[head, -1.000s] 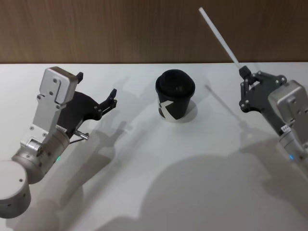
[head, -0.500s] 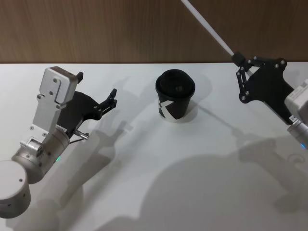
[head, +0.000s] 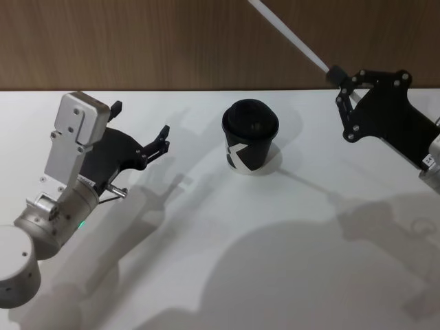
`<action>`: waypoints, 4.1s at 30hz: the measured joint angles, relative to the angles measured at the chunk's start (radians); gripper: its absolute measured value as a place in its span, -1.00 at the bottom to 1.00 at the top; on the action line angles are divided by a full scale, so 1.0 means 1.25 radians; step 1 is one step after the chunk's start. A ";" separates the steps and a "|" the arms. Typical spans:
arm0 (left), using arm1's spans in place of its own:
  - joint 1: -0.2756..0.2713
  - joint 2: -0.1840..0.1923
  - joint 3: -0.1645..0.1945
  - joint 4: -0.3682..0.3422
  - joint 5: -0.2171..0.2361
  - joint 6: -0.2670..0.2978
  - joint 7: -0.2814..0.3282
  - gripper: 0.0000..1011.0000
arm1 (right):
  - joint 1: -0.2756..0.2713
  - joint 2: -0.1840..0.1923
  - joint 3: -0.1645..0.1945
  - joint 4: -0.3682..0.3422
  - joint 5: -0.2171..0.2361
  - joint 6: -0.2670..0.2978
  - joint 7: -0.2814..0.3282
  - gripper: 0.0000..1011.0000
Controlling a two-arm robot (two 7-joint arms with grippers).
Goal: Pick up the straw with one hand, pass it to the other hand, and insert it into the cup.
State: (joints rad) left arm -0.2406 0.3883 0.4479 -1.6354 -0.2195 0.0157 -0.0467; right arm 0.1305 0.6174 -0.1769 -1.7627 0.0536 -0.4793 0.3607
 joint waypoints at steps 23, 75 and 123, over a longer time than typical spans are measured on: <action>-0.010 0.030 -0.071 -0.043 -0.240 0.040 -0.236 0.98 | 0.011 0.015 -0.001 -0.003 0.024 -0.026 0.033 -1.00; -0.091 -0.082 -0.109 -0.005 -0.805 0.201 -0.582 0.98 | 0.013 0.018 -0.001 -0.003 0.028 -0.031 0.037 -1.00; -0.160 -0.175 0.000 0.046 -0.767 0.147 -0.415 0.98 | 0.013 0.018 -0.001 -0.003 0.028 -0.031 0.037 -1.00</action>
State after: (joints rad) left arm -0.4412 0.1700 0.4474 -1.5778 -1.1787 0.1991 -0.5656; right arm 0.1467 0.6394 -0.1779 -1.7665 0.0885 -0.5179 0.4075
